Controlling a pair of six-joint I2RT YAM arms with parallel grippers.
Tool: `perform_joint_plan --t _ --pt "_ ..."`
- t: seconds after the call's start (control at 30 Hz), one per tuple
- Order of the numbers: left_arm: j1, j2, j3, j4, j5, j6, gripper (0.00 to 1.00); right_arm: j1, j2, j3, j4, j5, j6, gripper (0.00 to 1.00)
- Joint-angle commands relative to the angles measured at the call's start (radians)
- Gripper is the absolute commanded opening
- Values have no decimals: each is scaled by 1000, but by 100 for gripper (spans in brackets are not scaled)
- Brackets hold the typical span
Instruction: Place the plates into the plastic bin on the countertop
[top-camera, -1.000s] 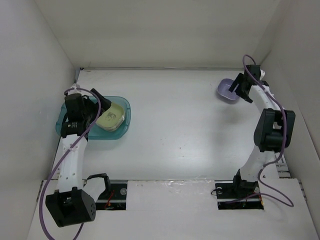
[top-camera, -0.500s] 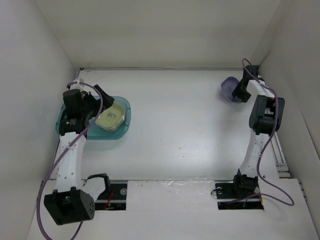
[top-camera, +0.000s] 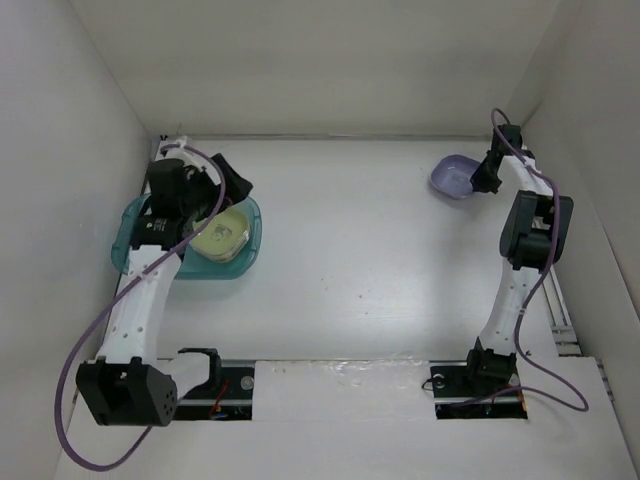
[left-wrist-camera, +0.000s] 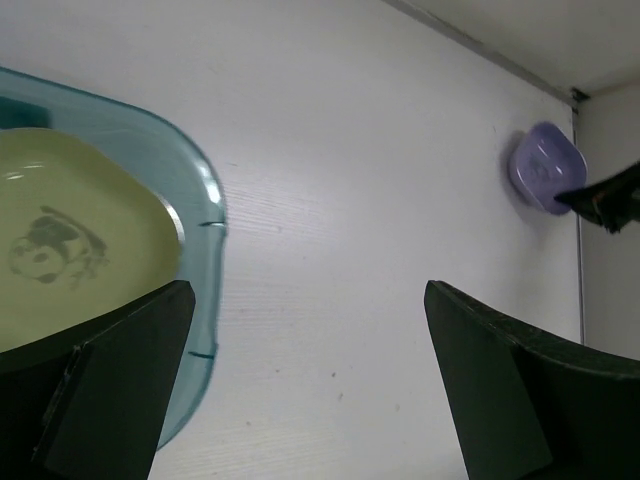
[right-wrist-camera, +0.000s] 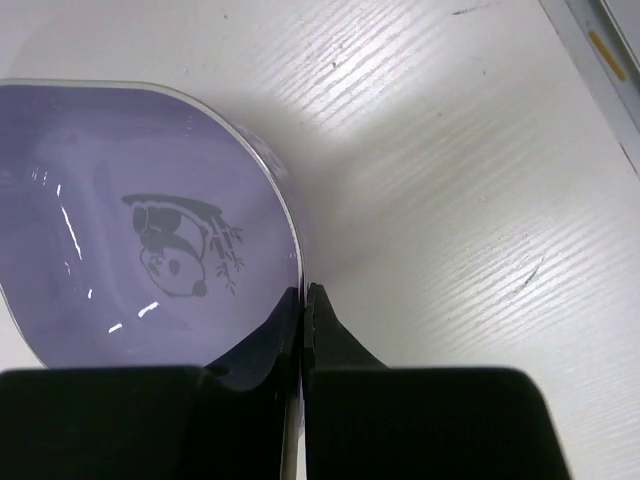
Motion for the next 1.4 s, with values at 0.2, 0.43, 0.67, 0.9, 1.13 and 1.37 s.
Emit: perform_joint_plan --t 0.2,0.43,0.67,0.9,1.13,1.37 --pt "-441 262 254 43 -170 -68 100 168 -209 -156 39 33 -87 0" --pt "-625 516 442 6 -275 -56 100 382 -371 -258 76 -45 -170 0" --pt "-636 566 440 20 -360 -94 95 558 -540 -333 111 -59 -154 0" --pt "-636 589 399 20 -423 -103 71 693 -677 -324 111 -86 -145 0" --pt "-636 566 385 -1 -478 -126 0 718 -707 -314 111 -75 -145 0" --pt "-422 387 272 -2 -386 -146 0 664 -686 -345 99 -23 -145 63"
